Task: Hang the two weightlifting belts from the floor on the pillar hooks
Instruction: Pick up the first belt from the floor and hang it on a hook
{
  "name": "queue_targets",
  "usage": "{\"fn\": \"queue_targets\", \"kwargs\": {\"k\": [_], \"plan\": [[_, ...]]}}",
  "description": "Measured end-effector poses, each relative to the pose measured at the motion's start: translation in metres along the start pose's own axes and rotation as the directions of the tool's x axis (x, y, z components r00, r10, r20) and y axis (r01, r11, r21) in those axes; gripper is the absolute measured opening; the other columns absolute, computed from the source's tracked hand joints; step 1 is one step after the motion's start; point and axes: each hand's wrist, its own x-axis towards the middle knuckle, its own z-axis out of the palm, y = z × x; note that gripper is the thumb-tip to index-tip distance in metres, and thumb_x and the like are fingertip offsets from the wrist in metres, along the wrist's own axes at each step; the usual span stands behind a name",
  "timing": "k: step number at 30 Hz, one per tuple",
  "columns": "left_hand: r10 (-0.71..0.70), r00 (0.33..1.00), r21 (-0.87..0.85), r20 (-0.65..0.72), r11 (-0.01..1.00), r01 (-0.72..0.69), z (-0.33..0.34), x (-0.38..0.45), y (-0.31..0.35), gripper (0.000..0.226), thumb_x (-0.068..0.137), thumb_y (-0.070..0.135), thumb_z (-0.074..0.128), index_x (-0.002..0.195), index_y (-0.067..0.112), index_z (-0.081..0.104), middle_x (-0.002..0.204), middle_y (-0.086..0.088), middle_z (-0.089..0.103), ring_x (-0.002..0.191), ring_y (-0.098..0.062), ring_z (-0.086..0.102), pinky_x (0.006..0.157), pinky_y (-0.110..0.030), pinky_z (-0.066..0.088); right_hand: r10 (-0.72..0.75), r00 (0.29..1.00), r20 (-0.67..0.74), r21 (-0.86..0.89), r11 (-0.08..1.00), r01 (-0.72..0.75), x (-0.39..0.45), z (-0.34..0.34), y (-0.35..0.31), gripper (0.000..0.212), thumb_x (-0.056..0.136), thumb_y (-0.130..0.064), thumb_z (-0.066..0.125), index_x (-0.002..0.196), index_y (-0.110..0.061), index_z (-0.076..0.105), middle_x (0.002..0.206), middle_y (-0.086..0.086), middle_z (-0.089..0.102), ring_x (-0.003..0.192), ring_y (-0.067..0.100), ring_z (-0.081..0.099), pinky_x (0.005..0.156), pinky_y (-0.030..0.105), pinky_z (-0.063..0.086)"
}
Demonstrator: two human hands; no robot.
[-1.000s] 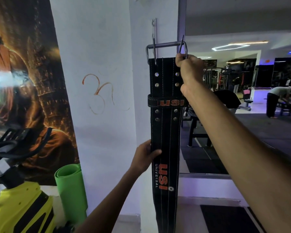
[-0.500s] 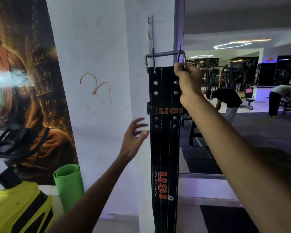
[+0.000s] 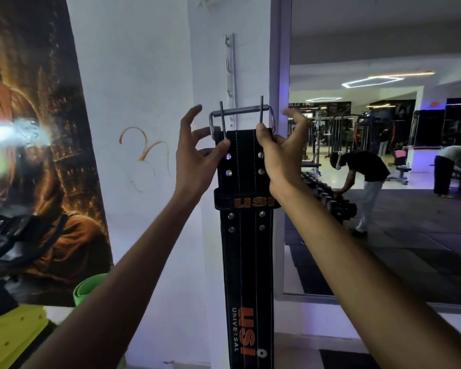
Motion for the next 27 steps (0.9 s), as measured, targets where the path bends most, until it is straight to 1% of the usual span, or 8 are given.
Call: {"fn": "queue_targets", "kwargs": {"k": [4, 6, 9, 11, 16, 20, 24, 27], "plan": [[0.011, 0.999, 0.070, 0.052, 0.997, -0.014, 0.003, 0.016, -0.038, 0.056, 0.090, 0.009, 0.071, 0.142, 0.021, 0.055, 0.122, 0.001, 0.071, 0.090, -0.025, 0.076, 0.082, -0.035, 0.063, -0.002, 0.994, 0.109, -0.090, 0.996, 0.011, 0.018, -0.001, 0.033, 0.020, 0.091, -0.020, 0.067, 0.109, -0.020, 0.060, 0.071, 0.000, 0.062, 0.048, 0.003, 0.053, 0.040, 0.025, 0.047], [-0.028, 0.996, 0.053, 0.079, 0.998, 0.024, 0.004, 0.024, -0.061, 0.050, 0.089, 0.009, 0.072, 0.137, 0.019, 0.061, 0.126, 0.006, 0.070, 0.081, -0.021, 0.077, 0.082, -0.034, 0.063, 0.023, 0.990, 0.143, -0.115, 0.993, -0.006, 0.029, 0.001, 0.053, 0.013, 0.091, -0.023, 0.067, 0.104, -0.025, 0.067, 0.074, 0.001, 0.064, 0.052, 0.004, 0.055, 0.038, 0.027, 0.049], [-0.041, 0.994, 0.006, 0.102, 0.999, 0.041, 0.005, 0.042, -0.102, 0.039, 0.088, 0.009, 0.073, 0.127, 0.016, 0.068, 0.120, 0.021, 0.068, 0.081, -0.028, 0.078, 0.081, -0.037, 0.063, -0.007, 0.987, 0.163, -0.147, 0.989, 0.031, 0.047, 0.006, 0.084, 0.010, 0.090, -0.022, 0.068, 0.098, -0.028, 0.069, 0.088, 0.014, 0.071, 0.060, 0.004, 0.060, 0.040, 0.021, 0.051], [-0.021, 0.991, -0.012, 0.130, 1.000, 0.023, 0.004, 0.059, -0.128, 0.032, 0.088, 0.004, 0.072, 0.118, 0.016, 0.068, 0.118, 0.015, 0.068, 0.075, -0.025, 0.075, 0.074, -0.035, 0.062, -0.035, 0.983, 0.181, -0.157, 0.985, 0.064, 0.061, 0.015, 0.106, 0.009, 0.091, -0.019, 0.067, 0.096, -0.026, 0.069, 0.089, 0.010, 0.072, 0.059, 0.001, 0.060, 0.044, 0.014, 0.051], [0.062, 0.977, 0.006, 0.202, 0.998, -0.065, 0.003, 0.106, -0.181, 0.029, 0.087, -0.004, 0.066, 0.106, 0.016, 0.057, 0.117, -0.005, 0.063, 0.080, -0.027, 0.065, 0.066, -0.029, 0.057, -0.145, 0.964, 0.225, -0.272, 0.940, 0.204, 0.105, 0.040, 0.152, 0.006, 0.091, -0.014, 0.066, 0.097, -0.013, 0.065, 0.086, 0.000, 0.068, 0.069, 0.006, 0.064, 0.051, 0.033, 0.058], [0.097, 0.978, 0.013, 0.184, 0.995, -0.101, 0.012, 0.140, -0.210, 0.022, 0.088, -0.006, 0.064, 0.105, 0.006, 0.057, 0.114, -0.010, 0.063, 0.072, -0.019, 0.062, 0.068, -0.034, 0.060, -0.223, 0.951, 0.216, -0.305, 0.909, 0.283, 0.137, 0.056, 0.177, 0.004, 0.091, -0.013, 0.066, 0.094, -0.014, 0.064, 0.089, -0.001, 0.067, 0.075, 0.004, 0.065, 0.055, 0.014, 0.052], [0.118, 0.980, -0.017, 0.158, 0.993, -0.117, 0.023, 0.172, -0.225, 0.030, 0.086, -0.006, 0.067, 0.113, 0.006, 0.059, 0.113, -0.005, 0.065, 0.084, -0.015, 0.065, 0.068, -0.026, 0.060, -0.244, 0.954, 0.172, -0.295, 0.912, 0.286, 0.167, 0.068, 0.194, 0.004, 0.091, -0.013, 0.065, 0.094, -0.014, 0.064, 0.091, 0.005, 0.069, 0.080, 0.010, 0.067, 0.061, 0.013, 0.050], [0.102, 0.990, -0.064, 0.092, 0.993, -0.097, 0.029, 0.189, -0.234, 0.046, 0.085, -0.003, 0.071, 0.125, 0.014, 0.056, 0.108, 0.004, 0.065, 0.090, -0.006, 0.069, 0.071, -0.030, 0.062, -0.263, 0.953, 0.151, -0.274, 0.915, 0.296, 0.187, 0.077, 0.202, 0.004, 0.091, -0.014, 0.065, 0.095, -0.013, 0.065, 0.091, 0.012, 0.071, 0.076, 0.013, 0.068, 0.060, 0.013, 0.051]]}}
